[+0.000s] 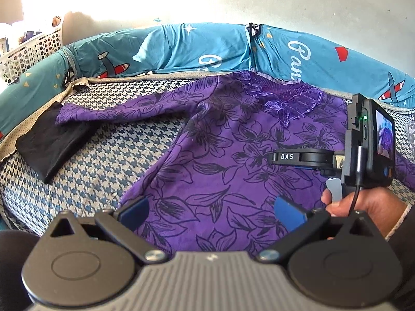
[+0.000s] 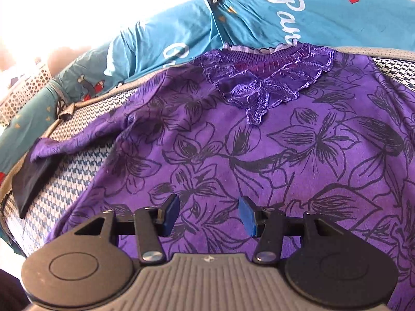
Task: Fold clothes
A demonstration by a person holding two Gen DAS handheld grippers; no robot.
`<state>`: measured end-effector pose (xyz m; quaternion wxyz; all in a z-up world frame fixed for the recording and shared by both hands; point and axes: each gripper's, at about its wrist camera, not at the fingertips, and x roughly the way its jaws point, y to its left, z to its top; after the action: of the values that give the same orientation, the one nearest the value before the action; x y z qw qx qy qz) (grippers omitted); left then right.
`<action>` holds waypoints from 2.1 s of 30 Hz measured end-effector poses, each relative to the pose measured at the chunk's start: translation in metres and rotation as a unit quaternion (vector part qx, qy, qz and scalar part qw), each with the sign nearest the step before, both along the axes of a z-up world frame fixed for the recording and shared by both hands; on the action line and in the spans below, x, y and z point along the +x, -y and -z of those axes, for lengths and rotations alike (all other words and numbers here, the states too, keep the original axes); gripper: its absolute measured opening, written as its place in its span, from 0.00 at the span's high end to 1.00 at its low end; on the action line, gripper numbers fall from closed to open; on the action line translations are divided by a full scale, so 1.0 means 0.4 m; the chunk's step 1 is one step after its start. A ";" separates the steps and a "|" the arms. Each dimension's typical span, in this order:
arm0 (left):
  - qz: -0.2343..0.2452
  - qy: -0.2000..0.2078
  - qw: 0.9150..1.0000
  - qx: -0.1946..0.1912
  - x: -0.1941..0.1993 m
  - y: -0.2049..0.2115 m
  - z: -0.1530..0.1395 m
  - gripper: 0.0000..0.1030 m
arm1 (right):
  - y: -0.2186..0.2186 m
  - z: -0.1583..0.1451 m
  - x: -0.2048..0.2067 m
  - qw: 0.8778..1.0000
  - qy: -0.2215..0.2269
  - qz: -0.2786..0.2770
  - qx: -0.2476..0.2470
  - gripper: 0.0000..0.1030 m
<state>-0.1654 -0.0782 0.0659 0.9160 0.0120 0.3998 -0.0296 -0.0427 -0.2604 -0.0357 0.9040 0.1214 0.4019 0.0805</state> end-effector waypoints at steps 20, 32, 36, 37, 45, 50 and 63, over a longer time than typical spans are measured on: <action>-0.011 -0.022 1.000 -0.016 0.032 -0.024 0.042 0.00 | -0.054 -0.012 -0.006 0.998 0.035 -0.059 0.002 0.51; -0.017 -0.026 0.999 -0.023 0.041 -0.038 0.052 0.00 | -0.074 0.001 -0.005 0.997 0.026 -0.071 -0.024 0.51; -0.017 -0.026 0.999 -0.025 0.044 -0.039 0.051 0.00 | -0.077 0.004 -0.003 0.997 0.021 -0.071 -0.027 0.51; -0.017 -0.026 0.999 -0.026 0.044 -0.039 0.051 0.00 | -0.078 0.005 -0.003 0.997 0.020 -0.072 -0.028 0.51; -0.014 -0.025 0.999 -0.026 0.047 -0.035 0.051 0.00 | -0.086 0.009 0.000 0.996 0.016 -0.077 -0.031 0.51; -0.015 -0.027 0.999 -0.028 0.049 -0.036 0.056 0.00 | -0.088 0.012 0.001 0.996 0.014 -0.078 -0.035 0.51; -0.016 -0.041 0.999 -0.019 0.066 -0.032 0.079 0.00 | -0.095 -0.010 -0.017 0.996 0.021 -0.077 -0.027 0.51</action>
<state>-0.1390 -0.0654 0.0343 0.8993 -0.0130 0.4365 -0.0235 -0.0493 -0.2225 -0.0318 0.9062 0.0639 0.3932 0.1418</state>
